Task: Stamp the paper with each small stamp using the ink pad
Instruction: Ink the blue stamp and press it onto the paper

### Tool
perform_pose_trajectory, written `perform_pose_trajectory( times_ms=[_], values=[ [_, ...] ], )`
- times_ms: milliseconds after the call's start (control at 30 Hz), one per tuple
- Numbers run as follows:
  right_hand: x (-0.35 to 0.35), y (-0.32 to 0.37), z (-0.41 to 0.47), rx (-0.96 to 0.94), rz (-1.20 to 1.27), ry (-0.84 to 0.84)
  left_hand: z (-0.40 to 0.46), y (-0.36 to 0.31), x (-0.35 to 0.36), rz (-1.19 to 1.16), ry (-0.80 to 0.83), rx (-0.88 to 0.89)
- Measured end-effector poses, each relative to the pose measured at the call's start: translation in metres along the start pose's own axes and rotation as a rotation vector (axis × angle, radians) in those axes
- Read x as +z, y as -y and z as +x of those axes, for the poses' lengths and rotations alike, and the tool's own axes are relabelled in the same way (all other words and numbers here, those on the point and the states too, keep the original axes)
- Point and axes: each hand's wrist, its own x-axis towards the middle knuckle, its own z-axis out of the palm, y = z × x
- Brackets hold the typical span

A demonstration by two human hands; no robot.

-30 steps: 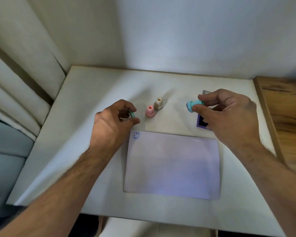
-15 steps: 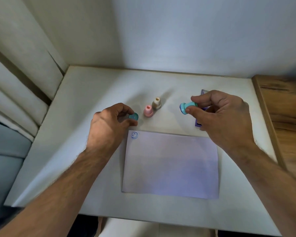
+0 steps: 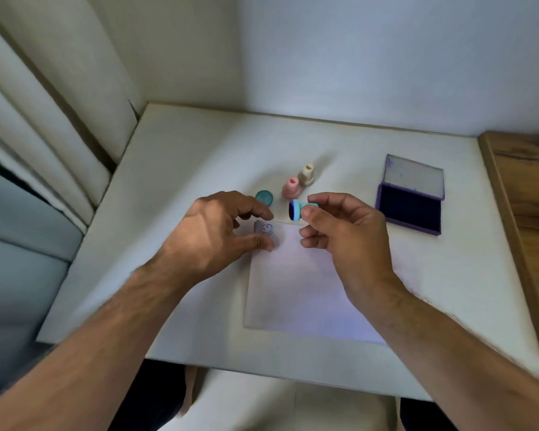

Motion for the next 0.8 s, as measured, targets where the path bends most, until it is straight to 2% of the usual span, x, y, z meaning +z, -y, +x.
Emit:
perform_pose_trajectory(
  times_ms=[167, 333, 800],
  values=[
    [0.003, -0.010, 0.005, 0.090, 0.045, 0.013, 0.000, 0.006, 0.004, 0.045, 0.058, -0.042],
    [0.003, -0.014, 0.013, 0.077, 0.016, 0.015, 0.002, 0.011, 0.010, 0.086, 0.001, -0.035],
    [0.004, -0.018, 0.010, -0.368, -0.612, 0.009, 0.007, 0.011, 0.011, 0.112, 0.006, -0.072]
  ],
)
